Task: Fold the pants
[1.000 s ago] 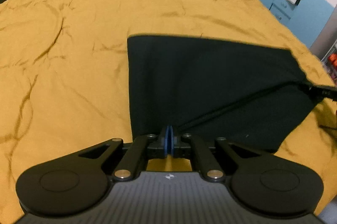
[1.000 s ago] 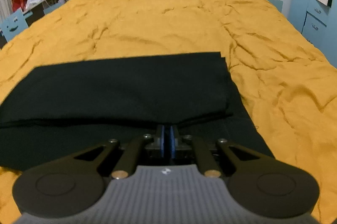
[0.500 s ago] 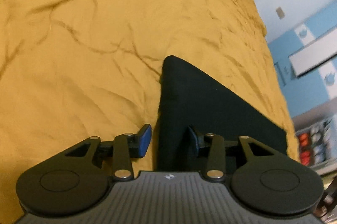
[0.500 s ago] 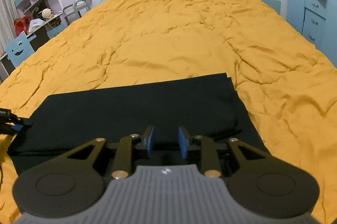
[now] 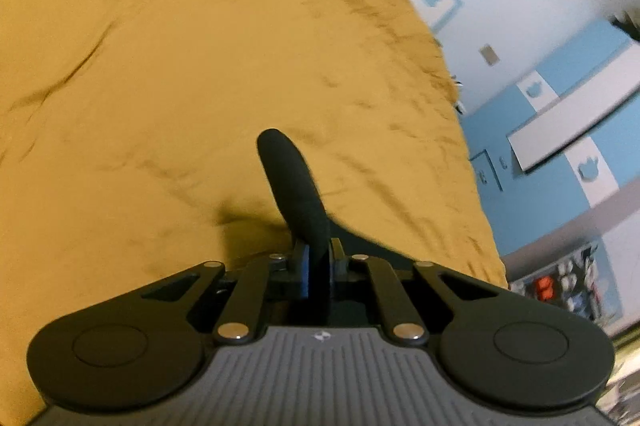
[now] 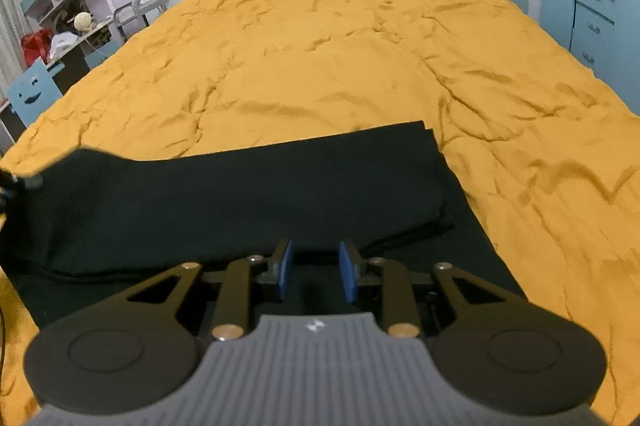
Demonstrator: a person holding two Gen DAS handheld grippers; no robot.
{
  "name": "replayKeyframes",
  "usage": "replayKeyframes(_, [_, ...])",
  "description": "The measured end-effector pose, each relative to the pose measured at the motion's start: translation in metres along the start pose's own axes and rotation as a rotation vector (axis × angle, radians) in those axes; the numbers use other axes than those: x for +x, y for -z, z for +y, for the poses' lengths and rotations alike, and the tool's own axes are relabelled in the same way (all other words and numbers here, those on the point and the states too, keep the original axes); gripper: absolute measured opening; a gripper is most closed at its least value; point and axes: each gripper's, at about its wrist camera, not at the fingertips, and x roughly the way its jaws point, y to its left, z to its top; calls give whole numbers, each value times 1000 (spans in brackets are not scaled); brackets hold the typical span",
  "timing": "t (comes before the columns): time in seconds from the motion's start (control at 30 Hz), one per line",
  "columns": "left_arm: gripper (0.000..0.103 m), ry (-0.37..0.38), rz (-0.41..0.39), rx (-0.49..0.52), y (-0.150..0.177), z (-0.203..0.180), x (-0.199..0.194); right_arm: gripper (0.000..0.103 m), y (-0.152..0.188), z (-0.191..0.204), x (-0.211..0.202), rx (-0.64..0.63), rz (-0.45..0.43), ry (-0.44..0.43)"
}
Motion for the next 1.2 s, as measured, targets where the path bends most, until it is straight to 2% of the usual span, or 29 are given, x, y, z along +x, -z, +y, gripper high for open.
replayKeyframes(0.17, [8,41,29,101,4,-86,16,22,-2,-8,-17,26,-19,-31])
replayKeyframes(0.23, [8,58,83,143,16,-116,36,22,-3,-11,-22,41,-23,-45])
replayKeyframes(0.33, [8,37,160,196,38,-145,75,22,-3,-15,-27,58,-25,-55])
replayKeyframes(0.43, [8,7,231,222,64,-153,112,22,0,-18,-30,74,-19,-75])
replayKeyframes(0.53, [8,-16,311,187,84,-147,133,22,4,-19,-29,90,-8,-95])
replayKeyframes(0.6, [9,-28,345,160,91,-142,138,22,7,-17,-27,105,4,-121])
replayKeyframes(0.7, [18,10,372,124,91,-132,136,22,9,-12,-22,128,19,-159])
replayKeyframes(0.8, [32,24,353,132,83,-134,131,23,9,-4,-16,146,33,-197])
replayKeyframes(0.97, [33,37,311,166,76,-136,110,29,6,4,-2,206,68,-253])
replayKeyframes(1.2, [33,-33,203,250,66,-123,71,32,3,10,25,313,135,-298])
